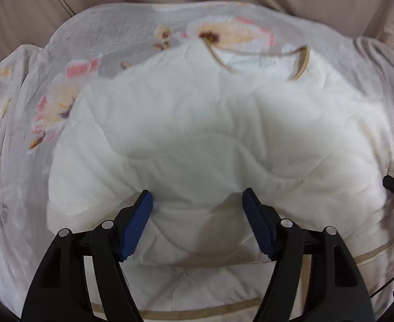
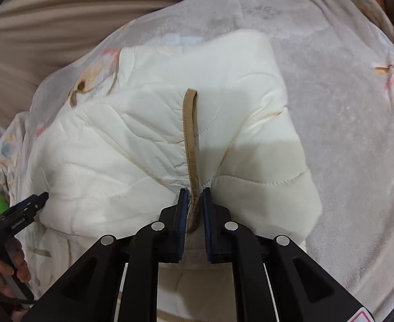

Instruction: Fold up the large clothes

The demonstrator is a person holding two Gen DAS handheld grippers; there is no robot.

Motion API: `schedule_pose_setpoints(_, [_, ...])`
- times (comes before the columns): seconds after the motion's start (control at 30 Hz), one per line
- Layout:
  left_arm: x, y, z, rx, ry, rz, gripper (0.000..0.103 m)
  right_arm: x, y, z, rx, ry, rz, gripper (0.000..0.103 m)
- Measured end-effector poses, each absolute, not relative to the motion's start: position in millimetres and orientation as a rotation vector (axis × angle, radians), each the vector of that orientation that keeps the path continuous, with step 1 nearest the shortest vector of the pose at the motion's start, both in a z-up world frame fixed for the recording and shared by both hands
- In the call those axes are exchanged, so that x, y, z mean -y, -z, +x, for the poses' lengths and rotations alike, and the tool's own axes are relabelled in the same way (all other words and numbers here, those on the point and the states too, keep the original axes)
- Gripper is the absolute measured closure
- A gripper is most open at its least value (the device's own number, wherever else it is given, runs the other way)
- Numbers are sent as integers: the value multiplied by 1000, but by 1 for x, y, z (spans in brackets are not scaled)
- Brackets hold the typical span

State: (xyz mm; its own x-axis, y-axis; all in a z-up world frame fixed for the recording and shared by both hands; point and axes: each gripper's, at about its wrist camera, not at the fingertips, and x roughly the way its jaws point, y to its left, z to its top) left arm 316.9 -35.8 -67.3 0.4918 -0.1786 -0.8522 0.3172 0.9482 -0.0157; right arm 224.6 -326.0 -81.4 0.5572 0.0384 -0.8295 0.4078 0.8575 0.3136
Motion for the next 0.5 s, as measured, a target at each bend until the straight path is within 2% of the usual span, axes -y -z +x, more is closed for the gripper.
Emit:
schedule_pose_setpoints(0.03, [36,56,320,-990,320,121,36,328,68,224,-920,238,509,84])
schedule_pose_setpoints(0.13, [59,25,342,-932,388,58,36,339,34,250,-838,239,477,83])
schedule_pose_setpoints(0.23, [102,17,368,-894,456,59,36,350,26,300,-810,195,442,83])
schedule_pose_setpoints(0.43, [211,64,416,-944,485,191,36,347,75,375,-936,108,402,84])
schedule_pose_setpoints(0.5, [225,92,430,-1017,436,229,39,349,96,379,-996,117,351,91])
